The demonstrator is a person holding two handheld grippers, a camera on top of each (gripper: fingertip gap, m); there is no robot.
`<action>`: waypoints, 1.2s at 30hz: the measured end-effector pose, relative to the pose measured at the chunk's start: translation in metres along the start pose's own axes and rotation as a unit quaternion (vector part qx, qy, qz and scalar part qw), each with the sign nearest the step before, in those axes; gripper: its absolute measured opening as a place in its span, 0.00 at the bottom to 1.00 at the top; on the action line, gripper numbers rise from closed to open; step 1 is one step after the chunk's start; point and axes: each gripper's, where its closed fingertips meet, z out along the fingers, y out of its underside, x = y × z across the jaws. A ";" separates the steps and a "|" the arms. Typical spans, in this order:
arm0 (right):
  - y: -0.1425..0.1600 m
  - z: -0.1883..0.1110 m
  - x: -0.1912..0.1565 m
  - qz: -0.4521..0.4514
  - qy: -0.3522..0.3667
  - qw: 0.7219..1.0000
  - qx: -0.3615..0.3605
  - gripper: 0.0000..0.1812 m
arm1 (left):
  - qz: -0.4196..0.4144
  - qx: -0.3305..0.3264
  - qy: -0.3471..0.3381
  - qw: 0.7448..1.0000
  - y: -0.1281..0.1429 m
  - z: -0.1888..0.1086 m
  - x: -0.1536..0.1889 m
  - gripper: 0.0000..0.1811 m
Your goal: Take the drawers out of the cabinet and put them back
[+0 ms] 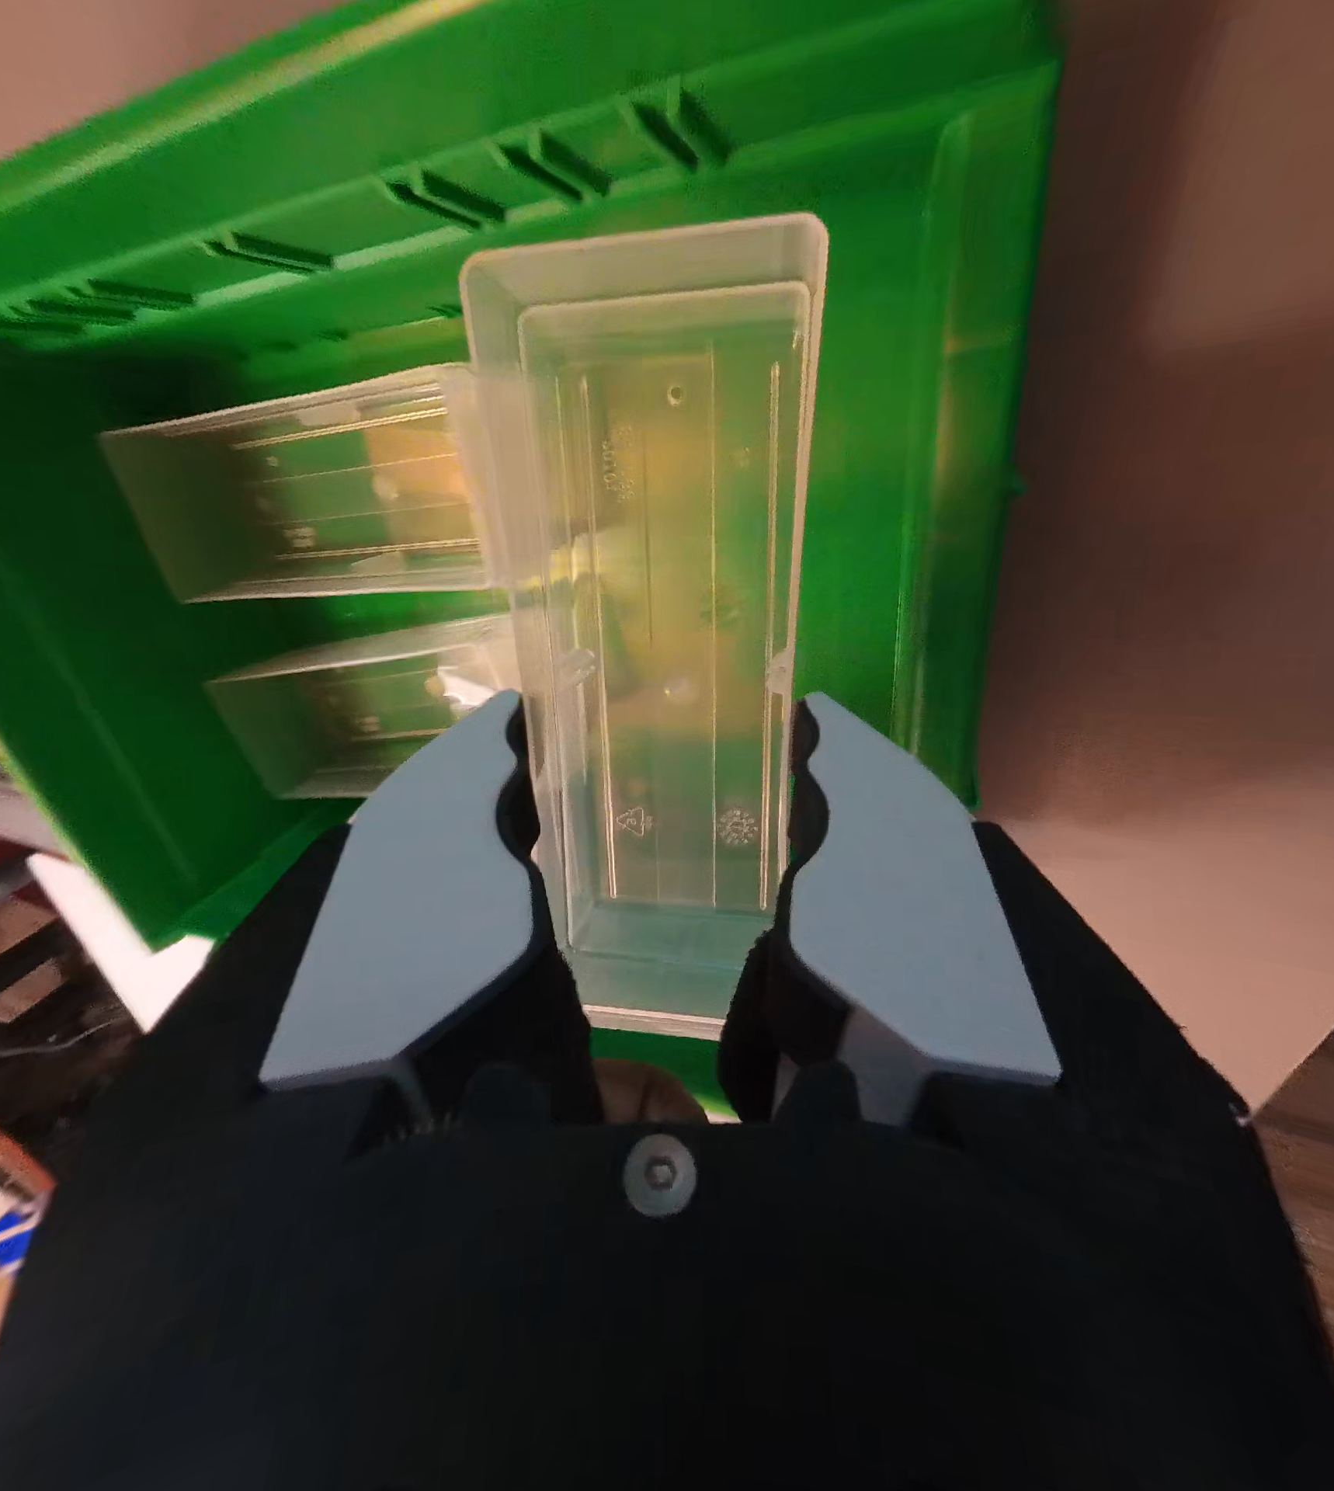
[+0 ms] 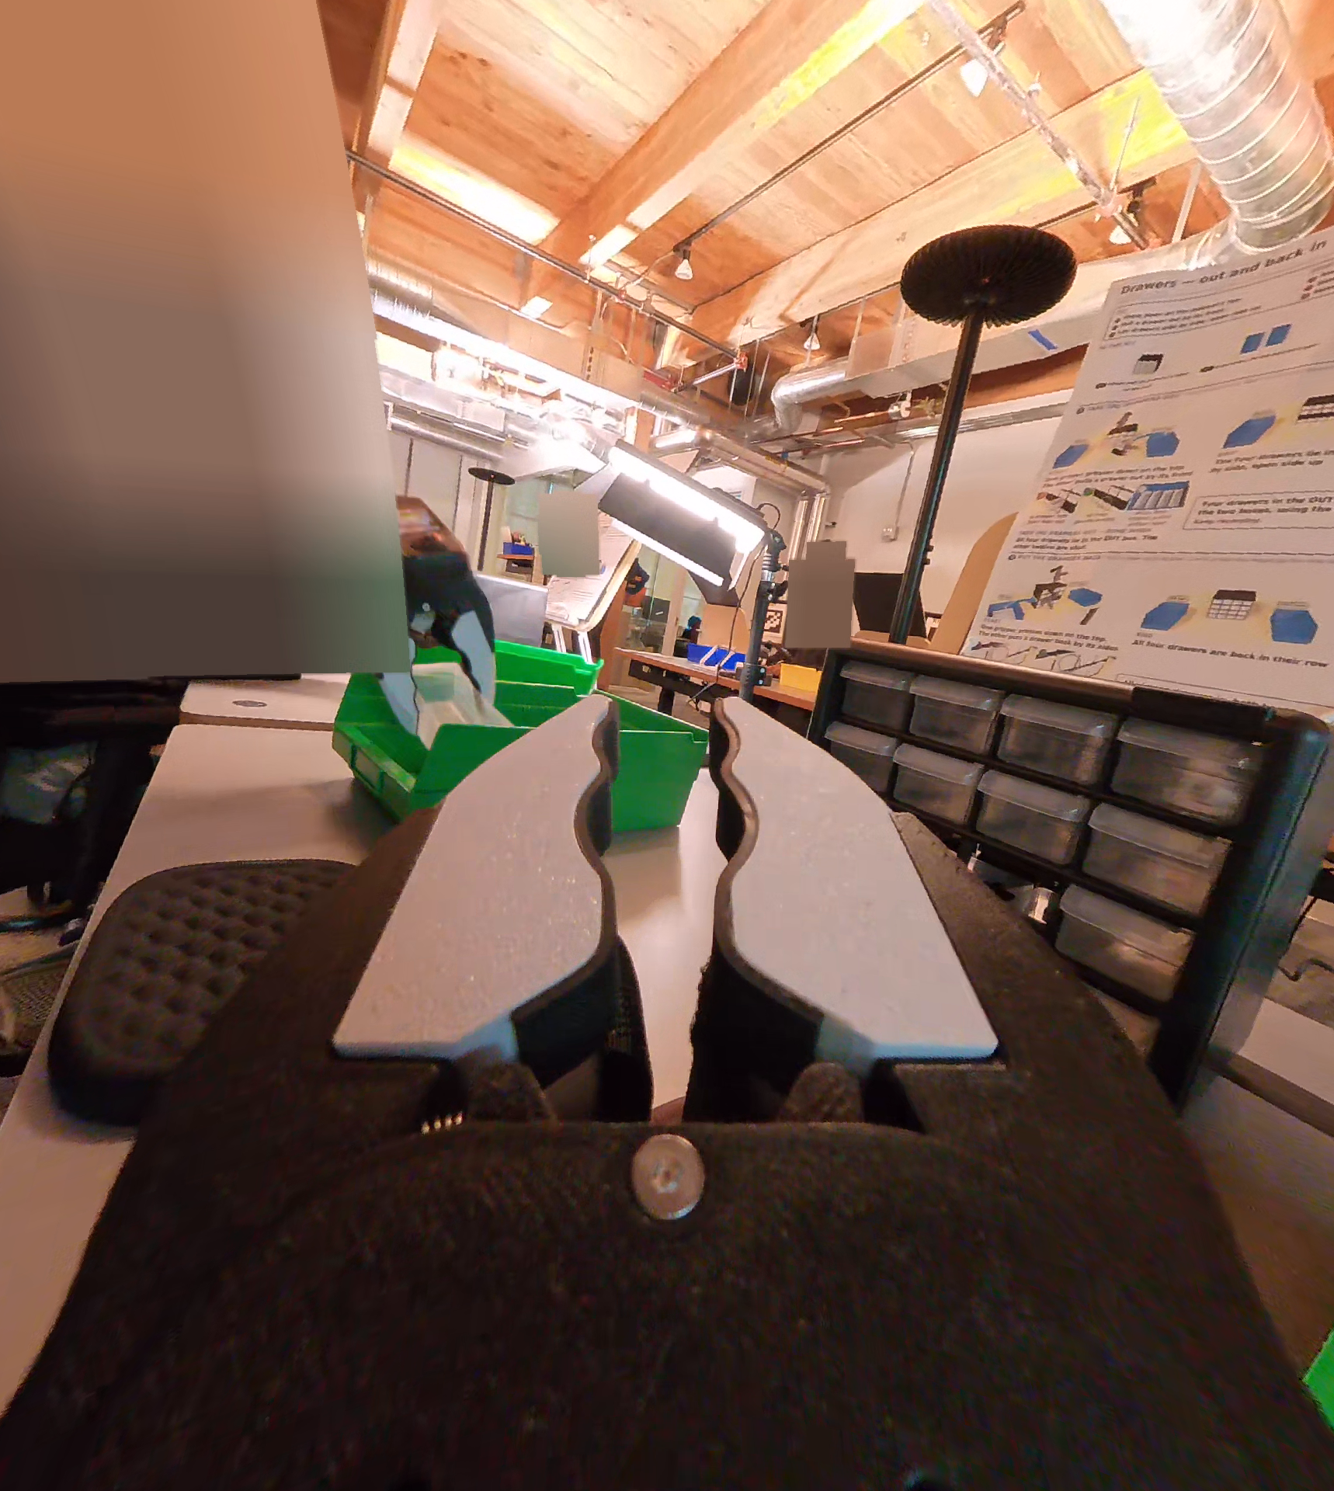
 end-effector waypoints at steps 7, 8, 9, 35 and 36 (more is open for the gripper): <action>0.000 0.000 0.001 0.000 0.001 1.000 0.001 0.11 | -0.018 0.006 0.039 0.999 0.003 0.042 -0.001 0.34; 0.000 -0.001 0.001 0.000 0.001 1.000 0.002 0.11 | -0.022 0.003 0.033 0.999 0.005 0.046 -0.004 0.34; 0.000 -0.001 0.001 -0.001 0.001 1.000 0.002 0.11 | -0.025 0.002 0.028 0.999 0.008 0.050 -0.006 0.34; 0.014 0.002 0.014 0.028 0.039 0.998 -0.034 0.21 | -0.202 0.336 -0.246 0.887 -0.157 -0.102 -0.080 0.39; 0.017 0.002 0.019 0.032 0.056 0.997 -0.041 0.23 | -0.197 0.356 -0.250 0.879 -0.177 -0.109 -0.079 0.38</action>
